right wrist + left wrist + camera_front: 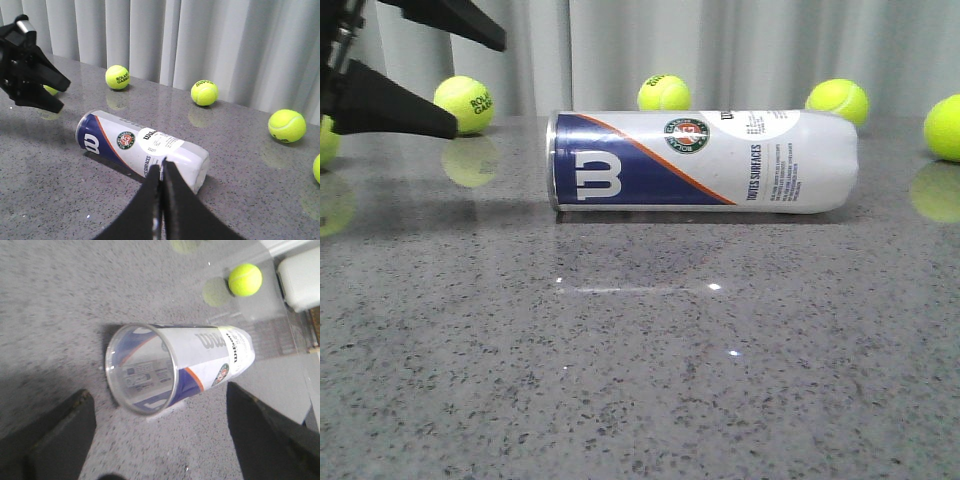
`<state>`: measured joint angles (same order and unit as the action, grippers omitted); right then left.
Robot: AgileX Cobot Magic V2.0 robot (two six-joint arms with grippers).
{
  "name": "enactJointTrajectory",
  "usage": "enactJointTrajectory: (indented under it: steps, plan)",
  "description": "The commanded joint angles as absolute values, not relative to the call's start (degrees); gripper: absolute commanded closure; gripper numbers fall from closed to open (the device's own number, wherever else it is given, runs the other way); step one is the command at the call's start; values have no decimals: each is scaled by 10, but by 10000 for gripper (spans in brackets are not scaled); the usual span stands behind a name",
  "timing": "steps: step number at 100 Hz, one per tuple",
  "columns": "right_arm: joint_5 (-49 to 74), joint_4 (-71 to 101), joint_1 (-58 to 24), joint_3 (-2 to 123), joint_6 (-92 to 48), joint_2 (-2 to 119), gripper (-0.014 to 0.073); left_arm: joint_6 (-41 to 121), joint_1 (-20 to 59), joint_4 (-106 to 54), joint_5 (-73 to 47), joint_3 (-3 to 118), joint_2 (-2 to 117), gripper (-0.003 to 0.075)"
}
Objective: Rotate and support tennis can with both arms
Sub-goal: 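Move the left gripper to the can's blue end and grasp it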
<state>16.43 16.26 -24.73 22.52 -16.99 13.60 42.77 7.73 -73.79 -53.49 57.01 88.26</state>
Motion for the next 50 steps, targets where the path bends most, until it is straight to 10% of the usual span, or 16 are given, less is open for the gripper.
enactJointTrajectory:
  steps: [1, 23, 50]
  plan:
    - [119, 169, -245, 239, -171, 141, 655, 440, 105, -799, -559, 609, 901, 205]
    - [119, 169, -245, 239, -171, 141, 655, 455, 155, -841, -595, 667, 986, 250]
    - [119, 169, -245, 239, -171, 141, 655, 500, 164, -919, -674, 675, 1025, 659]
